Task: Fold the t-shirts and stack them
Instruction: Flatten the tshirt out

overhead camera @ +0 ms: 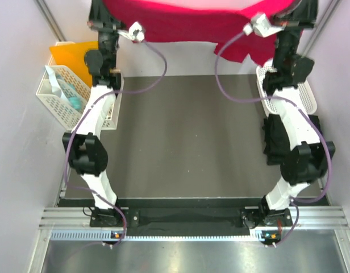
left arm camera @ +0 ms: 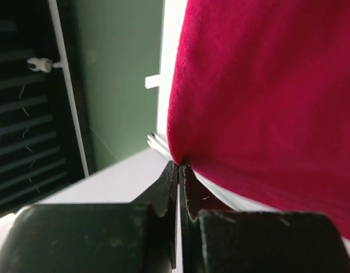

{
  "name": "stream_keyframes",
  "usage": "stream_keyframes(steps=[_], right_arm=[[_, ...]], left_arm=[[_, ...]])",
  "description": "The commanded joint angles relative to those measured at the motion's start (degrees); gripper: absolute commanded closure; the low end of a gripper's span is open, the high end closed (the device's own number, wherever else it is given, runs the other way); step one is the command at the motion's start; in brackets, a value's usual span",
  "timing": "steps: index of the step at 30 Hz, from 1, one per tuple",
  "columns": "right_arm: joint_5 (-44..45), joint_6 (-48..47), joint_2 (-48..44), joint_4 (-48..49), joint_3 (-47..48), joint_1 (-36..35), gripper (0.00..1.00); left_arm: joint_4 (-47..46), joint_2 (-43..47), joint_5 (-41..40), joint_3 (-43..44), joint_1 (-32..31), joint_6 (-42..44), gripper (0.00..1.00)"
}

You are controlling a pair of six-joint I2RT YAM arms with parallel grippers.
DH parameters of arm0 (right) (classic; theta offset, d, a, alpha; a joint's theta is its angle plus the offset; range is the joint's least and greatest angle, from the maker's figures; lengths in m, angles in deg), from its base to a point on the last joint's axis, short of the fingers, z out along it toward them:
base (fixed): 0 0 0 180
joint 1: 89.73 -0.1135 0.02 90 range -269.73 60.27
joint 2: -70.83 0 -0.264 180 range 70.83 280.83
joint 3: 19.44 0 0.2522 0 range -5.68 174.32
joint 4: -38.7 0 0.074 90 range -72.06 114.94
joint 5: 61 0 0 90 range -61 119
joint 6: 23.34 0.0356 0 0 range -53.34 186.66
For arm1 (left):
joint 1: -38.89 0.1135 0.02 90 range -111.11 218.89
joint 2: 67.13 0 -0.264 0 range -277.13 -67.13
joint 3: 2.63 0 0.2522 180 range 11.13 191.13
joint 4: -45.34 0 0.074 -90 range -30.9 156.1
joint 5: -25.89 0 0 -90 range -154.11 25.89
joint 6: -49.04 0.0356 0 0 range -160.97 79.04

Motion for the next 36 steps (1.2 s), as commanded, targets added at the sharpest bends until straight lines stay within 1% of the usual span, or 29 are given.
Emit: stream_keyframes(steps=[1,2,3,4,5,6,7,9,11,12,14,15,16,17,18,19,20,23,25,27,29,30,32,33,36], right_arm=[[2.75,3.49,-4.35,2.28,-25.24,-0.67,1.00],[2.66,5.06,-5.49,2.20,-29.86,-0.93,1.00],[2.83,5.60,-7.07,0.80,-34.08,-1.63,1.00],[3.27,6.30,-7.70,0.44,-41.96,-2.07,1.00],[4.67,7.96,-8.22,0.35,-45.26,-2.68,1.00],[5.46,8.76,-9.10,-1.48,-48.25,-3.91,1.00],[6.08,9.37,-9.72,-2.71,-53.32,-4.61,1.00],[6.44,10.78,-11.38,-6.91,-57.40,-5.76,1.00],[7.66,13.32,-12.36,-10.88,-60.14,-6.64,1.00],[7.93,14.29,-13.58,-16.82,-60.32,-6.73,1.00],[7.24,16.93,-16.12,-23.35,-60.32,-7.08,1.00],[6.62,17.55,-16.92,-28.16,-60.40,-7.17,1.00],[5.92,17.99,-17.63,-30.82,-60.06,-7.08,1.00],[4.35,17.99,-18.50,-33.98,-59.62,-7.08,1.00],[3.55,17.91,-18.77,-40.10,-59.09,-6.99,1.00],[2.76,17.47,-19.12,-42.60,-58.04,-7.08,1.00],[1.88,16.86,-19.13,-45.15,-57.42,-7.08,1.00],[-0.76,15.71,-19.57,-53.41,-55.05,-7.08,1.00],[-2.08,14.66,-19.66,-61.58,-53.04,-7.08,1.00],[-4.19,13.08,-19.57,-69.91,-51.97,-7.08,1.00],[-5.42,10.27,-19.57,-74.42,-51.44,-7.08,1.00],[-5.60,9.65,-19.65,-77.31,-51.44,-7.08,1.00],[-5.69,7.19,-19.66,-80.06,-51.70,-7.08,1.00],[-5.60,6.57,-19.57,-82.07,-51.79,-7.08,1.00],[-5.69,5.25,-18.96,-86.11,-51.53,-7.08,1.00]], left_arm=[[-9.55,3.38,-3.04,-22.99,1.09,-1.50,1.00],[-11.39,4.09,-3.39,-27.56,1.09,-2.64,1.00],[-11.76,4.53,-3.83,-36.14,1.09,-3.26,1.00],[-11.85,5.06,-3.92,-40.57,1.09,-3.44,1.00],[-12.37,4.80,-4.18,-44.53,1.27,-3.53,1.00],[-15.07,4.19,-4.10,-51.36,1.27,-3.53,1.00],[-15.97,2.62,-5.92,-54.39,1.18,-3.27,1.00],[-19.12,0.85,-6.99,-61.32,0.66,-2.56,1.00],[-19.32,-0.91,-8.48,-65.55,-0.14,-2.38,1.00],[-18.19,-1.00,-8.92,-66.45,-0.31,-2.38,1.00],[-16.60,0.22,-9.63,-68.47,-0.58,-4.13,1.00],[-14.42,1.18,-9.72,-68.57,-0.58,-4.66,1.00],[-9.52,3.11,-9.81,-68.39,-0.49,-5.54,1.00],[-6.52,4.17,-9.98,-67.70,-0.32,-7.90,1.00],[-3.70,5.05,-9.11,-67.43,-0.14,-9.05,1.00],[3.03,7.15,-8.32,-66.99,0.38,-9.85,1.00],[6.23,8.21,-7.18,-66.29,0.65,-11.16,1.00],[17.64,11.47,-4.97,-65.67,1.18,-11.70,1.00],[23.46,13.22,-1.65,-65.23,1.53,-11.18,1.00],[28.74,13.76,-0.58,-64.62,1.79,-11.35,1.00],[31.64,14.20,0.12,-63.74,1.88,-11.96,1.00],[34.88,14.29,0.30,-63.39,1.97,-11.96,1.00],[37.97,14.55,0.91,-62.51,2.15,-12.57,1.00],[41.21,14.81,1.09,-62.33,2.23,-12.75,1.00],[44.74,15.60,2.67,-62.15,2.76,-13.19,1.00]])
